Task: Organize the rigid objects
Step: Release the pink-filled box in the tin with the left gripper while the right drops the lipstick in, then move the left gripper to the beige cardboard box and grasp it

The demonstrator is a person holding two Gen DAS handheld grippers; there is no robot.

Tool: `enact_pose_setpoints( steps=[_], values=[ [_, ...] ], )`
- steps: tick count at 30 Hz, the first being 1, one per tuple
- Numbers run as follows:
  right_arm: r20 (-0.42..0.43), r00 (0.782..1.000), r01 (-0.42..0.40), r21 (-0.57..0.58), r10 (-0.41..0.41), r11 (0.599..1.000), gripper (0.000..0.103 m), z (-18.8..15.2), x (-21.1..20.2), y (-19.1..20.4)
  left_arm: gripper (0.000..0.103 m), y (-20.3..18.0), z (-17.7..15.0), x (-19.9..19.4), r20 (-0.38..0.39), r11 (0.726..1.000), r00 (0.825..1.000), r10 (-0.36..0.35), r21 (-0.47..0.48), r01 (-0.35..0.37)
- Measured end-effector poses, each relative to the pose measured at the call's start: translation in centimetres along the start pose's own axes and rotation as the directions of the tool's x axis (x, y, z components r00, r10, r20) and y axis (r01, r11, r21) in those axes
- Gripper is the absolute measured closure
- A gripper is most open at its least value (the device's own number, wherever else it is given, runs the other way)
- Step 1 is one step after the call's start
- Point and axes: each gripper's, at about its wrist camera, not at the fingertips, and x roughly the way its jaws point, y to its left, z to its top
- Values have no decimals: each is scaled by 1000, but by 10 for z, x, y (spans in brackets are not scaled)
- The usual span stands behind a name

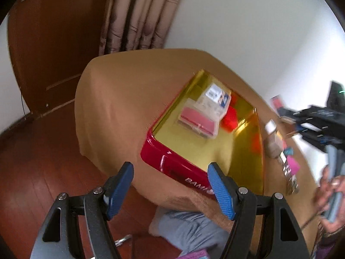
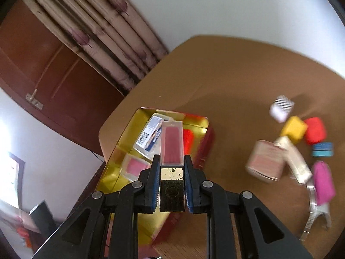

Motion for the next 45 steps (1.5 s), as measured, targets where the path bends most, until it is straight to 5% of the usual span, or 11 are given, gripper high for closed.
enact_pose_setpoints(
  steps=[7,15,22,26,31,37,39,45],
  values=[
    [-22,998,57,41,-57,998,84,14,47,8,30,14,2,-1,-18,995,998,-58,-78,56],
    [42,996,73,10,-73,997,80,10,37,15,30,-6,2,4,-77,997,996,-52,55,56],
    [179,982,71,-49,-61,996,64,-43,-22,2,30,-38,-9,-6,-26,972,1000,2,235,4],
    [278,945,183,-8,-173,983,40,-88,-85,-49,30,-60,-18,-9,-19,940,1000,-16,341,22],
    [293,827,487,51,-479,872,39,-137,-144,-131,30,-98,-34,-12,-54,871,997,-52,486,72],
    [253,726,622,156,-639,768,39,-179,-182,-212,30,-171,-22,-12,-54,788,993,-100,605,112],
    [249,719,619,193,-648,761,39,-186,-188,-227,30,-193,-15,-5,-75,774,991,-108,619,131],
    [282,748,548,248,-600,799,31,-195,-198,-245,30,-257,7,48,-195,743,978,-74,643,185]
  ],
)
